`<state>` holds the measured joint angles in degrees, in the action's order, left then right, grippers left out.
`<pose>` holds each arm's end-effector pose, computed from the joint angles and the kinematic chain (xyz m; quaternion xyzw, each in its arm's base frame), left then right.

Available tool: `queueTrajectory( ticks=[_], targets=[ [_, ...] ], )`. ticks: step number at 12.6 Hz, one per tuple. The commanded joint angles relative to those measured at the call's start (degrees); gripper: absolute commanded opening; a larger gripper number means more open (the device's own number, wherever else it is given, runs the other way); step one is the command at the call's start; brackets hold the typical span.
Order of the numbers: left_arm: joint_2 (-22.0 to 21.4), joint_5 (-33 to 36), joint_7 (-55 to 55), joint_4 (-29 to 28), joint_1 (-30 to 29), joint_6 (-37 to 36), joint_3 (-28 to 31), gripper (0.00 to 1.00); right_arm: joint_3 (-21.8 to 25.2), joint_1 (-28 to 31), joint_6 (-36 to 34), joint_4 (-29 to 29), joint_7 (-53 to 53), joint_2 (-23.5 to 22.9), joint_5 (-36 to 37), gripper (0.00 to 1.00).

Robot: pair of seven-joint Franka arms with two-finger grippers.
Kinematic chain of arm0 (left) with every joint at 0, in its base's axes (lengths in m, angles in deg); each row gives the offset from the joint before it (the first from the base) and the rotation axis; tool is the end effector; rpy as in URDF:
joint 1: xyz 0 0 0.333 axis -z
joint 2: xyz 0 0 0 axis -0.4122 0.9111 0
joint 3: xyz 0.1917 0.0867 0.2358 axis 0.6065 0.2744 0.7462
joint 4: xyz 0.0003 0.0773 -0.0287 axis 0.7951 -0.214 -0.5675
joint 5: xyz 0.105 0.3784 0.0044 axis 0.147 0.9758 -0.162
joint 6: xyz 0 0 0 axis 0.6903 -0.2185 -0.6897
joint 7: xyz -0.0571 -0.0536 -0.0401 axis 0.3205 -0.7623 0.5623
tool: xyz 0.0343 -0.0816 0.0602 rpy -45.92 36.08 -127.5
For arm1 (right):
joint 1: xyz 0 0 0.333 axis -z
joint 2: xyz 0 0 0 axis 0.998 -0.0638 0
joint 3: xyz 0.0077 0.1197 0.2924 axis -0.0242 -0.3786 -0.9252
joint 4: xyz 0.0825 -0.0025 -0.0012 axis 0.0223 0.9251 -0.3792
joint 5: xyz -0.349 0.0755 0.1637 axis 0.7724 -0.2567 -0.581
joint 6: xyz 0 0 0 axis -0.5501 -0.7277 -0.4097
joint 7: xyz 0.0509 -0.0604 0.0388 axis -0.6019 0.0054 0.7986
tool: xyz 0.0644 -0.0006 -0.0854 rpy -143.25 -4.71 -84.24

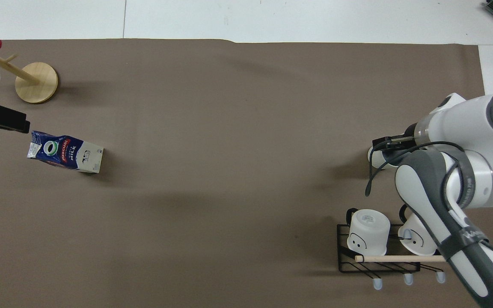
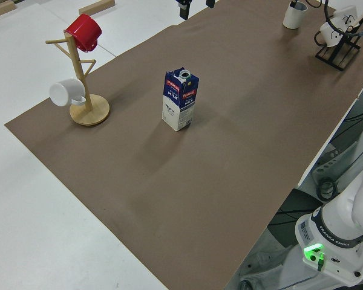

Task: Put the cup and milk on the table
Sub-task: 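Reach the right gripper down to the white mug with dark interior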

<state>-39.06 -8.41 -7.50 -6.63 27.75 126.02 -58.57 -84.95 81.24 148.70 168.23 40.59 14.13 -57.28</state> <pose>0.5651 -0.0328 0.6528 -0.9974 0.0686 -0.0205 0.0073 0.5827 0.0221 0.3825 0.9991 0.0344 0.0241 0.0085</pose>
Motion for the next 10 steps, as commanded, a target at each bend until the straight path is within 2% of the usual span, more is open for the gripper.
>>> queueTrajectory(
  ticks=[1,3,5,6,7,9,10],
  targets=[
    [-1.01,0.23,0.76,-1.57,-0.24,0.94,0.0,1.0,-0.04,0.35,3.6,1.68,-0.45,-1.15,-0.45,1.0],
    [-1.01,0.23,0.84,-1.48,-0.24,0.85,0.0,1.0,-0.04,0.35,6.68,4.84,-0.36,-1.06,-0.45,1.0],
    [-1.01,0.23,0.76,-1.48,-0.15,0.68,0.0,1.0,-0.04,0.35,6.61,5.21,0.08,-0.97,-0.45,1.0],
    [-1.01,0.23,0.76,-1.39,-0.06,0.67,0.0,1.0,-0.04,0.35,6.52,5.21,0.17,-0.97,-0.45,0.89],
    [-1.01,0.23,0.76,-1.39,-0.06,0.67,0.0,1.0,-0.04,0.35,6.43,5.21,0.26,-0.97,-0.45,0.68],
    [-1.01,0.23,0.76,-1.48,-0.24,0.67,0.0,1.0,-0.04,-0.26,6.52,4.86,-0.36,-1.15,-0.45,0.17],
    [-1.09,0.23,0.76,-1.48,-0.24,0.41,0.0,1.0,-0.04,-0.35,6.52,4.77,-0.45,-1.15,-0.45,0.0]
  ],
)
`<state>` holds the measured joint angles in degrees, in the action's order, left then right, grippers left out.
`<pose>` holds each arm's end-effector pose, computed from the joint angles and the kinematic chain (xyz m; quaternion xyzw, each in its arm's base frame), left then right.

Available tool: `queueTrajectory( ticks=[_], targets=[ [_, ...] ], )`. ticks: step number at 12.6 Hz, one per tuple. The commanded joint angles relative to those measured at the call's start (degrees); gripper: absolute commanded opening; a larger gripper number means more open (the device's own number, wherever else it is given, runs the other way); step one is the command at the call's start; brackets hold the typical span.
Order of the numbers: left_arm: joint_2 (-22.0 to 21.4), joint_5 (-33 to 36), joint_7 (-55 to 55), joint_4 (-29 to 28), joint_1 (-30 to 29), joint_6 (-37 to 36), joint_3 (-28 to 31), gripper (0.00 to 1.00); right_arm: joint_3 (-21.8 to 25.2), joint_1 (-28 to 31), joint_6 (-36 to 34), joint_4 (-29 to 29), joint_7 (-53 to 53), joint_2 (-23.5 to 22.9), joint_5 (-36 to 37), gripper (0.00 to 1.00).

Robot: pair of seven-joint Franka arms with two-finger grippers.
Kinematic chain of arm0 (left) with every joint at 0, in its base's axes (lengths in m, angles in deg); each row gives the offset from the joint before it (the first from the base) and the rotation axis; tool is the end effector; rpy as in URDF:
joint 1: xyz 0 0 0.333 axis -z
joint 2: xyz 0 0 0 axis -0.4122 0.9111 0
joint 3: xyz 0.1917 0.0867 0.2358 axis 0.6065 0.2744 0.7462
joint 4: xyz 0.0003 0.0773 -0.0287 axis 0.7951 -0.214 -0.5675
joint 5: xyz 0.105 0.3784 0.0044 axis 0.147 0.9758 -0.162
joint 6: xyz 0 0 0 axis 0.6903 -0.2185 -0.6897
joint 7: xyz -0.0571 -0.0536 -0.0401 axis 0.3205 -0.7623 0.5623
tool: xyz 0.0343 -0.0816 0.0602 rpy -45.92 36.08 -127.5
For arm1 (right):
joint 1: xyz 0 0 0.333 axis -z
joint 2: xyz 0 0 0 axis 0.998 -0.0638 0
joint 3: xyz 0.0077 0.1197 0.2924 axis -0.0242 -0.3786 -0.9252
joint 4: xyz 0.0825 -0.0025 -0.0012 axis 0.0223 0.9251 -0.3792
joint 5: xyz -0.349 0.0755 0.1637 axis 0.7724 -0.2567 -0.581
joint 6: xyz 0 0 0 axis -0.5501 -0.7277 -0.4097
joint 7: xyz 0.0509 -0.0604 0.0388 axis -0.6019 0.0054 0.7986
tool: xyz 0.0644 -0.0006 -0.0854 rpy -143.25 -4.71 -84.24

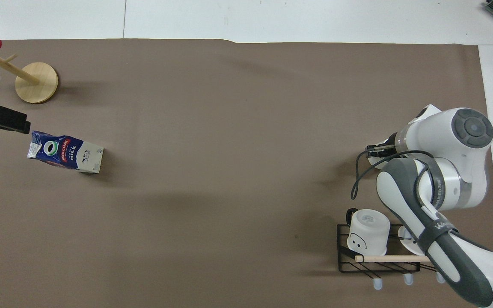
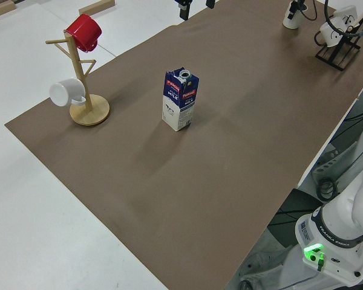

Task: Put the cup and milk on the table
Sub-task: 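Close the right gripper on the white mug and lift it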

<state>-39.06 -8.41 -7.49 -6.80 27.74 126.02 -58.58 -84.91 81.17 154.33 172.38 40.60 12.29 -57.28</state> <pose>0.5651 -0.0328 0.6514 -0.9974 0.0687 -0.0190 0.0073 0.5741 0.0221 0.3406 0.9991 0.0353 0.0210 0.0090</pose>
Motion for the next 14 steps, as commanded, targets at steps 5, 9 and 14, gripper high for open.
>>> queueTrajectory(
  ticks=[5,9,14],
  targets=[
    [-1.45,0.23,0.75,-1.49,0.11,-0.02,0.01,1.0,-0.16,-0.36,-0.26,-3.07,-1.24,-0.01,-0.44,0.0],
    [-1.62,0.23,0.75,-1.84,0.38,-0.02,0.01,1.0,-0.6,-5.17,-7.45,-8.07,-19.81,1.92,-0.01,0.0],
    [-1.62,0.23,0.75,-1.84,0.2,0.15,0.01,1.0,-0.6,-11.77,-8.34,-10.63,-33.56,1.05,-0.18,0.0]
  ],
)
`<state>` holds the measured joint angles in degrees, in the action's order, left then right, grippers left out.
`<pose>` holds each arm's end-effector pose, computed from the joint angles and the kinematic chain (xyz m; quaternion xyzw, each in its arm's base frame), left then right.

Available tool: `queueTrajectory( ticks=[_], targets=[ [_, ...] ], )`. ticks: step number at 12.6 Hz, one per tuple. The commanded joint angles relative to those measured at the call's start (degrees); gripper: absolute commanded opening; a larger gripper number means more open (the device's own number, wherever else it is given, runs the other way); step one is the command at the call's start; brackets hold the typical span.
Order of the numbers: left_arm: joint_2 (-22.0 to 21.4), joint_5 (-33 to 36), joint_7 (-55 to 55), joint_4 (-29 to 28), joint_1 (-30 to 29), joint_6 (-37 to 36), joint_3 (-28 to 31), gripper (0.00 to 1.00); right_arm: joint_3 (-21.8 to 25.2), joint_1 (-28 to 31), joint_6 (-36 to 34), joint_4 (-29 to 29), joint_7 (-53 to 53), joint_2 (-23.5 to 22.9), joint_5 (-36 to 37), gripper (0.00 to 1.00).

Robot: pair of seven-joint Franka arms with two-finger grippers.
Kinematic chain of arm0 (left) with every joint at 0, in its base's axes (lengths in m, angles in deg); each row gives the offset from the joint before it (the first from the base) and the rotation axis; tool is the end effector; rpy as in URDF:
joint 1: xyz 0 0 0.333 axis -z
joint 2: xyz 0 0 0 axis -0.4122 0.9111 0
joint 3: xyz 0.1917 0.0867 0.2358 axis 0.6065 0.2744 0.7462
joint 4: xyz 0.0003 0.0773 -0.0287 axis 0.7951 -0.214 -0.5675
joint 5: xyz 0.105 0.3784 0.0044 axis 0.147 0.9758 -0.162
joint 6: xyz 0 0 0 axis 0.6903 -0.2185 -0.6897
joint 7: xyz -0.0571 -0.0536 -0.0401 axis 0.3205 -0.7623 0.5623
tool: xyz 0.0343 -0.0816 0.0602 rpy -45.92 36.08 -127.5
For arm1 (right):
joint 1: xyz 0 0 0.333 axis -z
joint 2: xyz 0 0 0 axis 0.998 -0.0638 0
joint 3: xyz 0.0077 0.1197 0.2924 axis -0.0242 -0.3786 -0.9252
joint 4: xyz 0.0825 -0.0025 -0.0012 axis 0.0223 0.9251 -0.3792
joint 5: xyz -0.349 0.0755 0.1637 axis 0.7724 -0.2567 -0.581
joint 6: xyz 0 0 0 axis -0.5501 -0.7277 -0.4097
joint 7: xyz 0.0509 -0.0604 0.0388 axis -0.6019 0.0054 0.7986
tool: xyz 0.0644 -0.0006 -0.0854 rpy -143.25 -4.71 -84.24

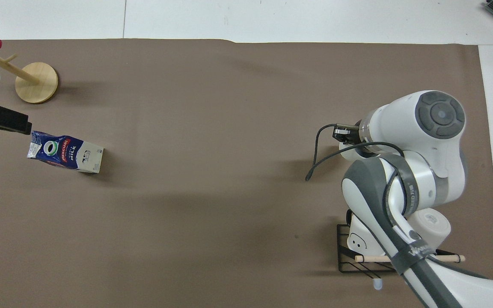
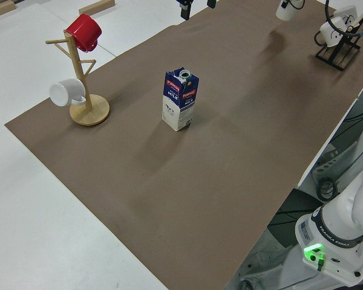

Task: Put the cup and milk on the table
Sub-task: 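Carry the white mug toward the table center and lower it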

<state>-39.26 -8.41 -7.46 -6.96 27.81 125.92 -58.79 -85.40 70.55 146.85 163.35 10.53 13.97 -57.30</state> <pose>0.5637 -0.0354 0.6519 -0.9973 0.0714 -0.0185 0.0072 0.5839 0.1383 0.4173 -0.9902 0.1305 -0.0487 0.0099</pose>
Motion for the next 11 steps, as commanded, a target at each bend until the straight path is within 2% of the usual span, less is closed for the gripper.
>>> queueTrajectory(
  ticks=[1,3,6,11],
  targets=[
    [-1.42,0.23,0.72,-1.68,0.14,0.25,0.21,1.0,-0.12,-3.43,-0.69,-2.3,-6.65,-1.24,-0.16,0.0],
    [-1.42,0.23,0.54,-1.68,0.31,0.16,0.21,1.0,-0.12,-6.95,-0.86,-5.28,-13.51,-3.44,0.46,0.0],
    [-1.42,0.23,0.63,-1.68,0.23,0.25,0.21,1.0,-0.12,-11.43,-0.51,-6.61,-18.62,-5.19,0.2,0.0],
    [-1.42,0.23,0.72,-1.68,0.23,0.25,0.21,1.0,-0.03,-19.09,-0.07,-14.86,-32.33,-14.42,2.03,0.0]
  ],
)
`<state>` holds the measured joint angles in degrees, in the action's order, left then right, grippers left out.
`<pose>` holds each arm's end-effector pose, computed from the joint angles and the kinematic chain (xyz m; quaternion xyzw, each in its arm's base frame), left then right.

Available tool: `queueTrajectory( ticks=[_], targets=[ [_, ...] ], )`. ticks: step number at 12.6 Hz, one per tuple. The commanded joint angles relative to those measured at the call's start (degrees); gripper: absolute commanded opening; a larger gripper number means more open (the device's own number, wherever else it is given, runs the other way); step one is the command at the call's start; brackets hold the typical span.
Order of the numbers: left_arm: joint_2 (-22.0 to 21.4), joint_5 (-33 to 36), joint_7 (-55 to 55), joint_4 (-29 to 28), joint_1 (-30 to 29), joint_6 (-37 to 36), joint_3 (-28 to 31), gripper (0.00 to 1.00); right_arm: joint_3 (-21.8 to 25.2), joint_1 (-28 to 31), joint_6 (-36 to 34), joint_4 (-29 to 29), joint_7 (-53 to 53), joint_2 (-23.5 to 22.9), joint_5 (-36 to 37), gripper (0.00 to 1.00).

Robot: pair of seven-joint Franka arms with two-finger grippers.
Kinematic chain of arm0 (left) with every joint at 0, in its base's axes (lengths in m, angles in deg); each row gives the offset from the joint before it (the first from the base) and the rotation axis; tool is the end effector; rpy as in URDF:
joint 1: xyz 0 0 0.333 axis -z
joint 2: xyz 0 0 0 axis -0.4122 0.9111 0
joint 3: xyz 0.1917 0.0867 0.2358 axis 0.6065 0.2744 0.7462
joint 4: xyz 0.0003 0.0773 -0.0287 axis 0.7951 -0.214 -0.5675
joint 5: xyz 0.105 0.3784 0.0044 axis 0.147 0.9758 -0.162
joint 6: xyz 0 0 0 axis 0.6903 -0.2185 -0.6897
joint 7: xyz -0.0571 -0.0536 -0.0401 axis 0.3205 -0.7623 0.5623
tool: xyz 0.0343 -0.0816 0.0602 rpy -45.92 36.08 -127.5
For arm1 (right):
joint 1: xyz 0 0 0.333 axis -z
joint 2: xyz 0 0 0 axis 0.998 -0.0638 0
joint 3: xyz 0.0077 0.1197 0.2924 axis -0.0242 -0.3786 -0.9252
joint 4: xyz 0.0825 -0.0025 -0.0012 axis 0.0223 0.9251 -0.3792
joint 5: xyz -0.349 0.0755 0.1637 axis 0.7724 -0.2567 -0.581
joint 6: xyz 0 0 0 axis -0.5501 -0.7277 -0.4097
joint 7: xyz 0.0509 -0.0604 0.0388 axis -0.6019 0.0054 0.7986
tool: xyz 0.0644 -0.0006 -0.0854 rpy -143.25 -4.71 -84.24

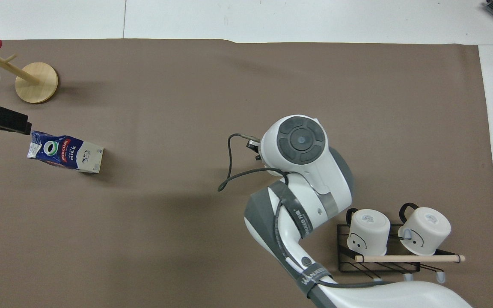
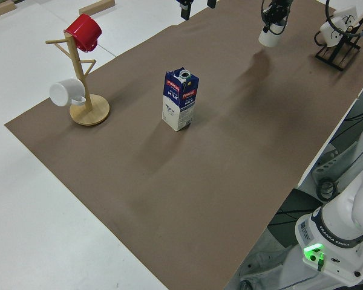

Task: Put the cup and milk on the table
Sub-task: 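Carry the white mug toward the table center and lower it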

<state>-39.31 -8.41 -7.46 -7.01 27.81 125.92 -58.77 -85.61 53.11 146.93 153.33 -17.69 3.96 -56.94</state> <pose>0.5634 -0.0352 0.6520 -0.9973 0.0712 -0.0185 0.0072 0.5573 0.3356 0.3909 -0.9744 0.2186 -0.0456 0.0246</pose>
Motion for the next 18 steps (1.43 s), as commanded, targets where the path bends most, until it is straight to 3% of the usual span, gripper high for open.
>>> queueTrajectory(
  ticks=[1,5,10,11,12,13,18],
  targets=[
    [-1.37,0.23,0.72,-1.63,0.23,0.33,0.2,1.0,0.09,-2.18,0.37,-5.03,-5.61,-5.04,2.02,0.0],
    [-1.28,0.23,0.72,-1.54,0.05,0.86,0.2,1.0,0.09,-4.11,5.03,-4.77,-8.25,-6.45,2.2,0.0],
    [-1.28,0.23,0.8,-1.54,-0.39,1.13,0.37,1.0,0.09,-4.56,5.38,-4.24,-8.61,-7.68,3.17,0.0],
    [-1.28,0.23,0.72,-1.54,-0.3,1.13,0.37,1.0,0.09,-4.47,5.38,-4.24,-8.61,-7.68,3.08,0.4],
    [-1.28,0.23,0.8,-1.54,-0.3,1.13,0.37,1.0,0.18,-4.56,4.86,-4.24,-8.61,-7.68,3.17,0.88],
    [-1.28,0.23,0.8,-1.54,-0.3,1.13,0.37,1.0,0.18,-4.64,4.77,-4.33,-8.52,-7.51,3.34,1.0],
    [-1.28,0.23,0.8,-1.81,-0.3,2.35,0.37,1.0,0.53,-3.16,-1.45,-4.07,-5.11,0.29,3.61,1.0]
  ],
)
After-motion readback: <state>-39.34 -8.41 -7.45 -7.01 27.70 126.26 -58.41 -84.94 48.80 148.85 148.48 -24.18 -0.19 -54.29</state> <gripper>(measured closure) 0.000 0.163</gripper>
